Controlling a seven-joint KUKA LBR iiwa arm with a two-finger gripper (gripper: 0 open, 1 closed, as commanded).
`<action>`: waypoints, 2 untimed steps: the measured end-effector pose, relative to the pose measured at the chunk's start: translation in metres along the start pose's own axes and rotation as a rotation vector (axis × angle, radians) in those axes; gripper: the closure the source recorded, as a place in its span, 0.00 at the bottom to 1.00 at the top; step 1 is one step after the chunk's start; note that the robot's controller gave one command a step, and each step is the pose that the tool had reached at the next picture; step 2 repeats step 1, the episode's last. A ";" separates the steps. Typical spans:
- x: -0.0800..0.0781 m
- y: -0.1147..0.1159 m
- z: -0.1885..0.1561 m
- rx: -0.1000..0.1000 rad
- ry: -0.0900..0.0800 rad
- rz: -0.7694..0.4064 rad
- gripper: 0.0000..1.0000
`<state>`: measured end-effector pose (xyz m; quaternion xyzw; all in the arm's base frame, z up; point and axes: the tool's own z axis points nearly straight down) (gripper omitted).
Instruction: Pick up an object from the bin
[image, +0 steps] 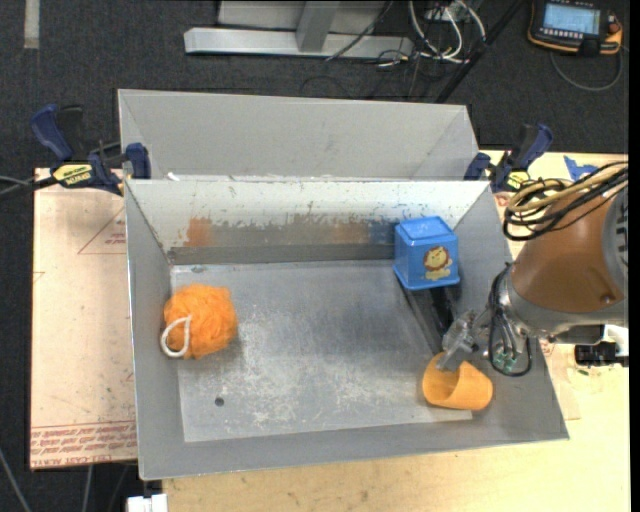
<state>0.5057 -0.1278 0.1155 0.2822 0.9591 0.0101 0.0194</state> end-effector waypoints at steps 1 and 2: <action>0.002 -0.001 -0.009 0.002 0.007 0.001 1.00; 0.002 -0.001 -0.009 0.002 0.007 0.001 1.00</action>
Offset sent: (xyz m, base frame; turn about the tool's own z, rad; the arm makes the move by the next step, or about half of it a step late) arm 0.0001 -0.0002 0.0273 0.0000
